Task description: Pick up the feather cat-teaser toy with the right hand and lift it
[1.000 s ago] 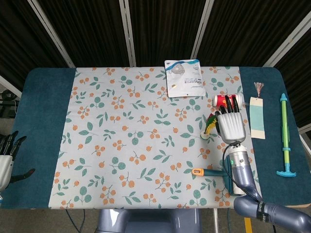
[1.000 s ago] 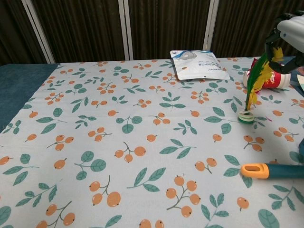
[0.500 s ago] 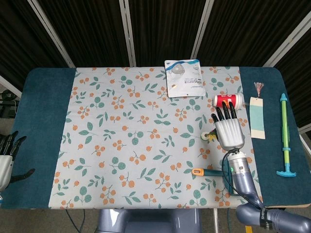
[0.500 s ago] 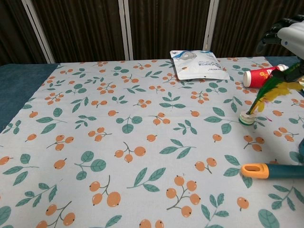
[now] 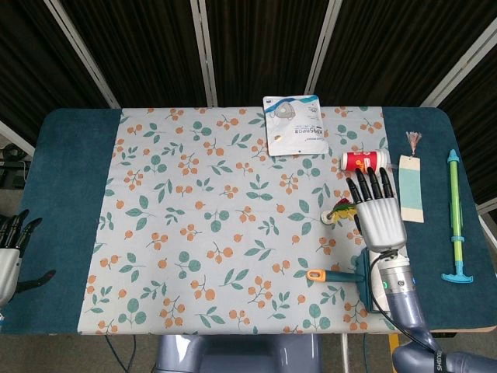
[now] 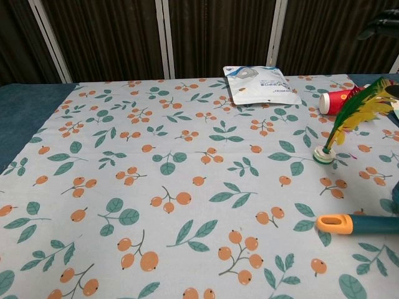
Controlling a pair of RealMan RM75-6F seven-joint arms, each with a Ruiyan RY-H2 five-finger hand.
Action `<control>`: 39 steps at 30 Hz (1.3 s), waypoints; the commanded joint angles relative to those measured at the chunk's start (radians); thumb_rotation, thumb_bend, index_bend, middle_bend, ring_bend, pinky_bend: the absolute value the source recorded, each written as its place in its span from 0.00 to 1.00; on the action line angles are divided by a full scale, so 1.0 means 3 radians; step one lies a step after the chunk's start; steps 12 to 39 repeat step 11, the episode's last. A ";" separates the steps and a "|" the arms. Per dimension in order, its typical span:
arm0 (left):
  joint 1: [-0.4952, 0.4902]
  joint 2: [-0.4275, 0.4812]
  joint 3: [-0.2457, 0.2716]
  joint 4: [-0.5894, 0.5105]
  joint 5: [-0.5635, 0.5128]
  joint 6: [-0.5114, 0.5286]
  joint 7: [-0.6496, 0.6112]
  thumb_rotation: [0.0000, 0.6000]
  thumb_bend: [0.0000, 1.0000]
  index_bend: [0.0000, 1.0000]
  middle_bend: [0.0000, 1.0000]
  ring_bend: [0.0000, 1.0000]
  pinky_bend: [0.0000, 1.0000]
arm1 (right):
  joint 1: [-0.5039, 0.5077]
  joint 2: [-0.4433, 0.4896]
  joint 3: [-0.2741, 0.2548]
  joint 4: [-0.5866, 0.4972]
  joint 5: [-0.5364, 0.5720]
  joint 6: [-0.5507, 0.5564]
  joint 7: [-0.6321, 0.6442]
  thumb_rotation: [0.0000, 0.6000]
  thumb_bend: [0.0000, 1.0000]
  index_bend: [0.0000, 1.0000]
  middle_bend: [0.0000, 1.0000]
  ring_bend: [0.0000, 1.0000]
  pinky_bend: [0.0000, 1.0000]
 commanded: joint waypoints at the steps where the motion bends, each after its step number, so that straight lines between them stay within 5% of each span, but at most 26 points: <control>1: 0.0000 0.0000 0.0000 0.0000 0.0002 0.0001 0.0003 0.92 0.15 0.12 0.00 0.00 0.00 | -0.0238 0.0213 -0.0092 0.0085 -0.0252 0.0195 0.0684 1.00 0.20 0.13 0.03 0.00 0.00; 6: 0.0002 -0.0006 -0.0002 0.0000 -0.0002 0.0006 0.0012 0.92 0.15 0.12 0.00 0.00 0.00 | -0.0505 0.0454 -0.0262 0.0356 -0.0413 0.0195 0.1752 1.00 0.12 0.05 0.00 0.00 0.00; 11: 0.0001 -0.0006 -0.0004 -0.0001 -0.0005 0.0004 0.0011 0.92 0.15 0.12 0.00 0.00 0.00 | -0.0624 0.0485 -0.0394 0.0641 -0.0528 0.0174 0.2036 1.00 0.08 0.00 0.00 0.00 0.00; 39: 0.0001 -0.0006 -0.0004 -0.0001 -0.0005 0.0004 0.0011 0.92 0.15 0.12 0.00 0.00 0.00 | -0.0624 0.0485 -0.0394 0.0641 -0.0528 0.0174 0.2036 1.00 0.08 0.00 0.00 0.00 0.00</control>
